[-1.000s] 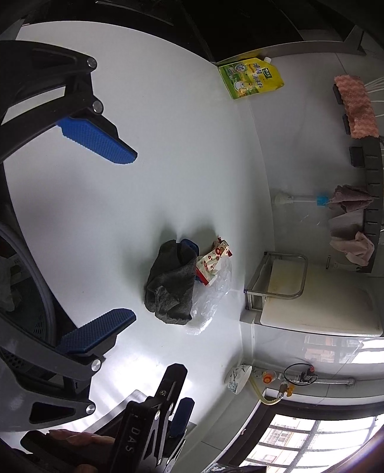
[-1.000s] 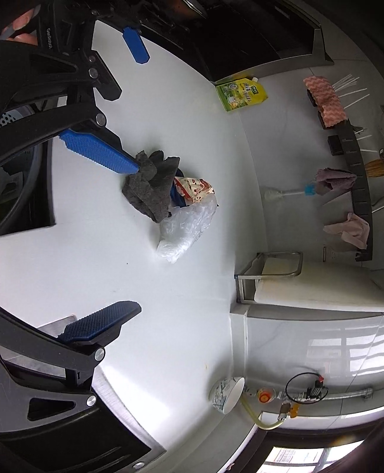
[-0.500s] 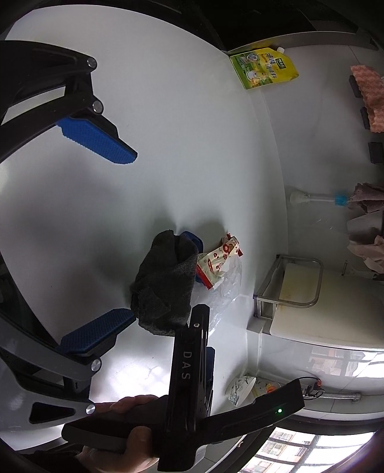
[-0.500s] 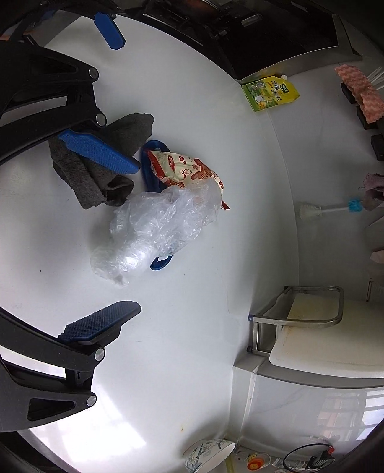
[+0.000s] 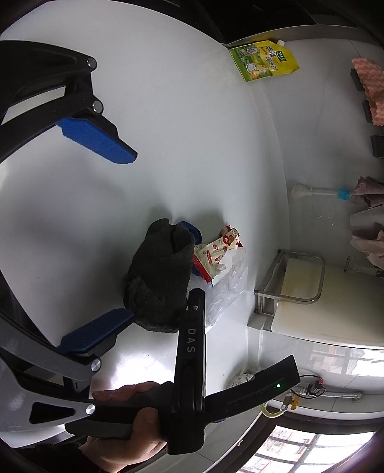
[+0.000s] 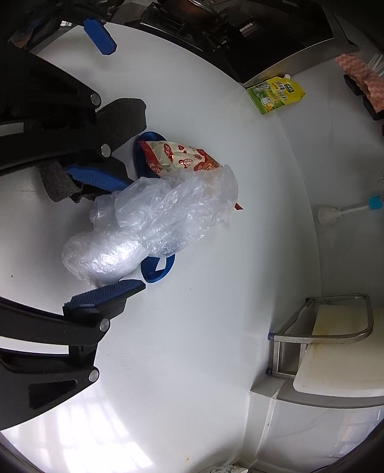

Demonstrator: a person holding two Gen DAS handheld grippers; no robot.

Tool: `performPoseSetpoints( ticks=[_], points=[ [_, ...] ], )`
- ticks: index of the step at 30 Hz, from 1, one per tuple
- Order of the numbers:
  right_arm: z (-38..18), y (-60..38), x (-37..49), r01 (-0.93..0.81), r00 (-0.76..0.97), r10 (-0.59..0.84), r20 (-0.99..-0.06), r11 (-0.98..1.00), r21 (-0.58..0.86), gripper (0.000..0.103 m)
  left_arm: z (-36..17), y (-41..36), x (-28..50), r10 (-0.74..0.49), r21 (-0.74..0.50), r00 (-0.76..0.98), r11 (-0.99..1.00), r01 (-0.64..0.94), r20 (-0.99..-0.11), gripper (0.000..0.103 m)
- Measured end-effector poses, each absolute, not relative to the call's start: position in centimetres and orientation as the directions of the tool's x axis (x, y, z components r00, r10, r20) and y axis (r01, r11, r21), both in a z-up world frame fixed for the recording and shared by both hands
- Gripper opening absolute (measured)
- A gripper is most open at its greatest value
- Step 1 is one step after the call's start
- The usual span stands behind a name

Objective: Collect trash
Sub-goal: 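Grasp the dark grey cloth with the left tool while the right tool grasps the clear plastic bag, then carry the cloth and clear bag with both tools over the bin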

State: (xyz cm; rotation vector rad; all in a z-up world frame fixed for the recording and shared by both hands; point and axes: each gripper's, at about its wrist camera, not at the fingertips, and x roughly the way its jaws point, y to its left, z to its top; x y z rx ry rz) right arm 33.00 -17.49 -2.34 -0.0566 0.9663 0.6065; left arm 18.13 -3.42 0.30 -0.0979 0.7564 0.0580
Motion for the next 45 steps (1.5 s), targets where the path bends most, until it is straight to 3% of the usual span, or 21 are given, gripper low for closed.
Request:
performPoseSetpoints(
  ticks=[6,16,32,37,40,45],
  points=[
    [-1.5,-20.6,32.1,-0.423,0.458,0.488,-0.743,0.855,0.3,0.04,0.4,-3.7,18.4,0.004,-0.081,0.726,0.993,-0.082,-0.688,0.097],
    [0.4,-26.4,29.1,-0.283,0.582,0.428,-0.691,0.904,0.322,0.04,0.3,-6.2,19.0,-0.015,-0.079,0.739,0.995,-0.053,-0.674,0.097],
    [0.4,-26.8,27.9,-0.309,0.581,0.473,-0.663,0.881,0.358,0.04,-1.2,-6.7,23.9,0.01,-0.089,0.687,0.99,-0.108,-0.727,0.096],
    [0.4,-26.3,27.5,-0.32,0.581,0.469,-0.665,0.883,0.344,0.04,-1.3,-7.2,23.9,0.001,-0.072,0.687,0.994,-0.077,-0.727,0.064],
    [0.5,-26.1,27.0,-0.321,0.585,0.465,-0.665,0.885,0.337,0.04,-1.2,-7.1,23.6,-0.03,-0.095,0.689,0.994,-0.056,-0.724,0.055],
    [0.7,-25.5,25.7,-0.325,0.588,0.465,-0.662,0.885,0.333,0.04,-0.9,-7.0,22.7,-0.074,-0.108,0.687,0.994,-0.006,-0.723,0.048]
  ],
)
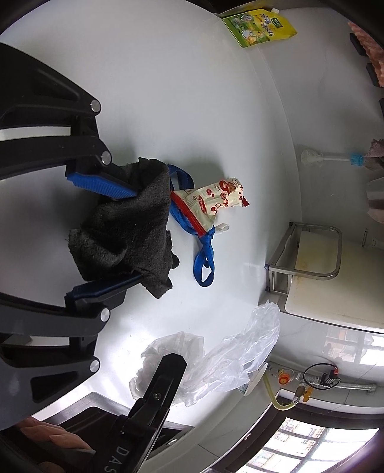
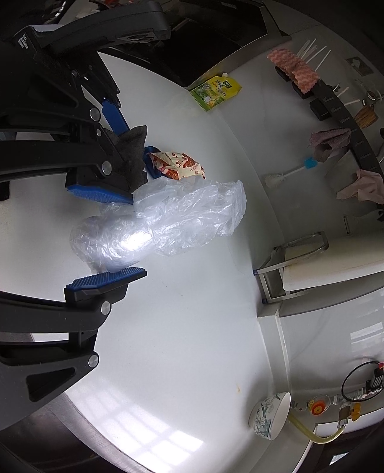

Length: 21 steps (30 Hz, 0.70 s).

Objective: Collect trash
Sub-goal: 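Carry the cloth and clear bag with both tools over the bin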

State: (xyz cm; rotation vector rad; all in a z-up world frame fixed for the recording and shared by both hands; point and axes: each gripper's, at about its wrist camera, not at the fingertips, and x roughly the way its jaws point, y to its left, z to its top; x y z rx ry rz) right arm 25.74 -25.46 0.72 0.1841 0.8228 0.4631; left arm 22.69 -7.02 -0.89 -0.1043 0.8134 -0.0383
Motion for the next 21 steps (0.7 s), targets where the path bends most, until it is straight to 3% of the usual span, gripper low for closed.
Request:
performPoseSetpoints(
  ticks=[21],
  points=[
    [1.9,-24.5,12.0,-0.154,0.656,0.433,-0.619,0.879,0.452,0.04,2.3,-2.4,11.7,-0.067,-0.045,0.728,0.998,0.05,-0.682,0.046]
  ],
)
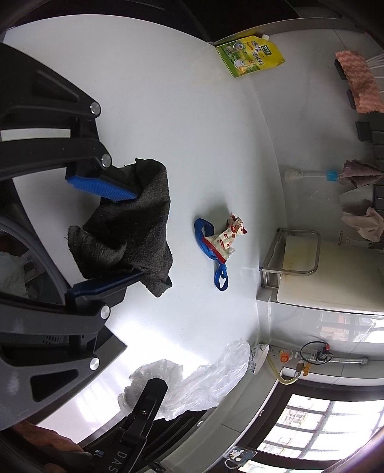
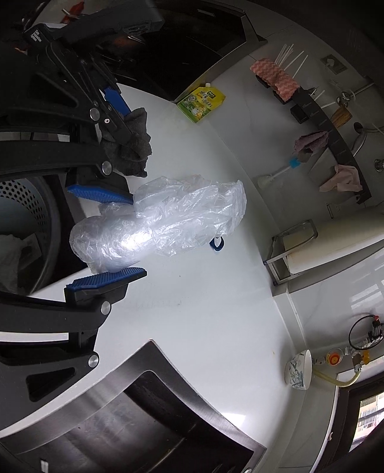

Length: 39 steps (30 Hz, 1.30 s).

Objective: Collect trash
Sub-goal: 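Carry the cloth and clear bag with both tools over the bin, then open both tools to drop the cloth and clear bag into the bin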

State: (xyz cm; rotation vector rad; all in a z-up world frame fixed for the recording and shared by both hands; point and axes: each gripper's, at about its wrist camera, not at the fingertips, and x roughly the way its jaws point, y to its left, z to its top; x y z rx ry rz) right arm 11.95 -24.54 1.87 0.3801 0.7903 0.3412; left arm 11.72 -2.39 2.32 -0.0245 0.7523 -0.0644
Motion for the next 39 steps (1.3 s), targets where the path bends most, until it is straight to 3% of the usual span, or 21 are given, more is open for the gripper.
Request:
performPoseSetpoints(
  ticks=[13,26,39],
  points=[
    [1.2,-22.4,1.4,-0.041,0.705,0.317,-0.634,0.911,0.411,0.04,2.7,-0.8,4.1,-0.119,-0.043,0.749,0.992,0.12,-0.652,0.046],
    [-2.0,-21.6,-6.6,0.035,0.696,0.2,-0.689,0.95,0.31,0.04,-0.4,-3.1,-1.1,-0.169,-0.003,0.696,0.972,0.234,-0.698,0.046],
    [-4.8,-21.0,-8.1,0.094,0.668,0.1,-0.737,0.972,0.217,0.04,-4.1,-4.9,-2.3,-0.158,0.042,0.627,0.955,0.292,-0.763,0.046]
  ],
)
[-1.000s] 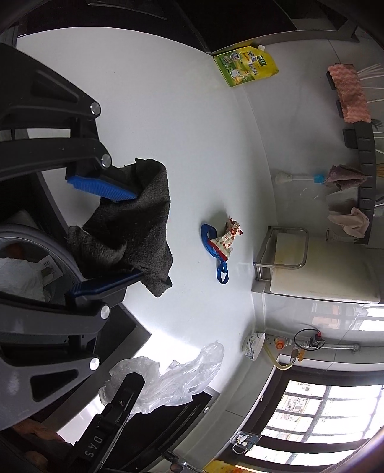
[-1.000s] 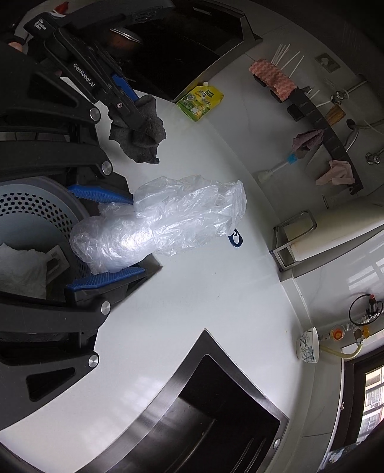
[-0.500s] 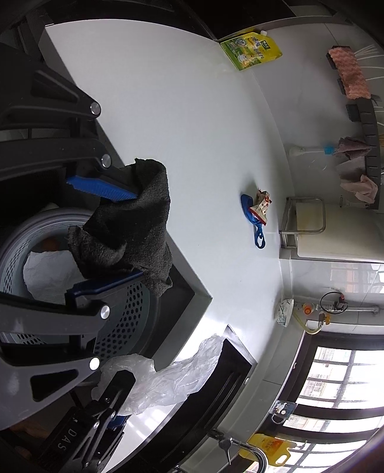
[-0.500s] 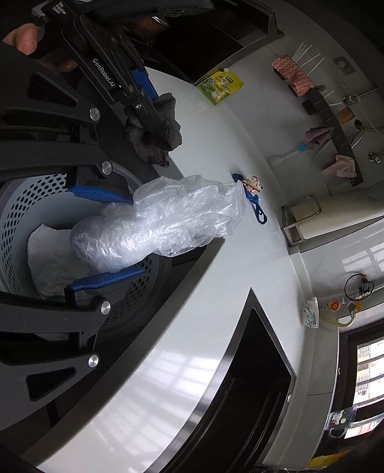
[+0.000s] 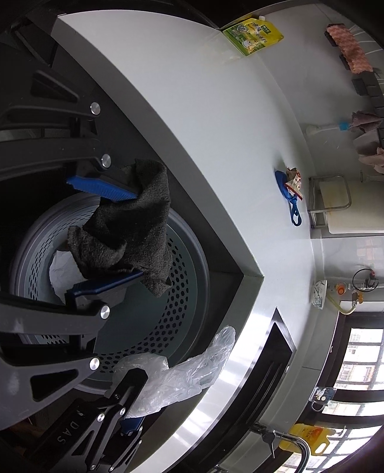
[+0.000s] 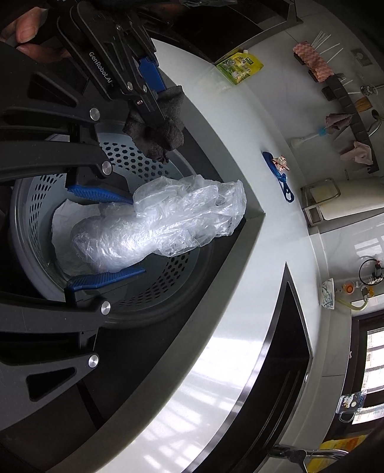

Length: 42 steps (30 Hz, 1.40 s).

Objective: Collect trash
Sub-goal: 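Open both tools to drop the cloth and clear bag into the bin, then move both tools up from the bin toward the wrapper and strap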

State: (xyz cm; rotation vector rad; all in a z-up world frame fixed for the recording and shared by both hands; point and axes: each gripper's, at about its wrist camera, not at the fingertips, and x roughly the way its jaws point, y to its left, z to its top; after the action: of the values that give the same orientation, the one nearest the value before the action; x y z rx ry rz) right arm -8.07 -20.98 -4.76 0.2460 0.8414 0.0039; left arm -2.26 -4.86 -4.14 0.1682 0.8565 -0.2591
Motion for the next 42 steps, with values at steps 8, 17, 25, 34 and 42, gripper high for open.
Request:
performPoseSetpoints(
  ticks=[8,17,25,34,42],
  points=[
    [-5.8,-20.4,-7.7,0.111,0.649,0.036,-0.76,0.984,0.141,0.04,-5.6,-4.8,-1.5,-0.138,0.046,0.598,0.959,0.281,-0.789,0.046],
    [-6.8,-19.7,-7.5,0.097,0.634,0.017,-0.773,0.99,0.101,0.04,-6.4,-4.4,-1.0,-0.126,0.041,0.585,0.964,0.264,-0.801,0.049],
    [-6.6,-19.6,-7.8,0.095,0.645,0.002,-0.764,0.992,0.082,0.053,-6.2,-4.1,-1.0,-0.114,0.051,0.603,0.967,0.249,-0.79,0.063],
    [-6.0,-19.6,-8.1,0.098,0.665,-0.025,-0.746,0.994,0.054,0.067,-5.8,-3.9,-1.3,-0.102,0.065,0.618,0.968,0.243,-0.779,0.068],
    [-5.9,-19.9,-8.3,0.1,0.67,-0.025,-0.742,0.993,0.057,0.067,-5.7,-3.7,-1.3,-0.1,0.066,0.618,0.968,0.241,-0.78,0.069]
  ],
)
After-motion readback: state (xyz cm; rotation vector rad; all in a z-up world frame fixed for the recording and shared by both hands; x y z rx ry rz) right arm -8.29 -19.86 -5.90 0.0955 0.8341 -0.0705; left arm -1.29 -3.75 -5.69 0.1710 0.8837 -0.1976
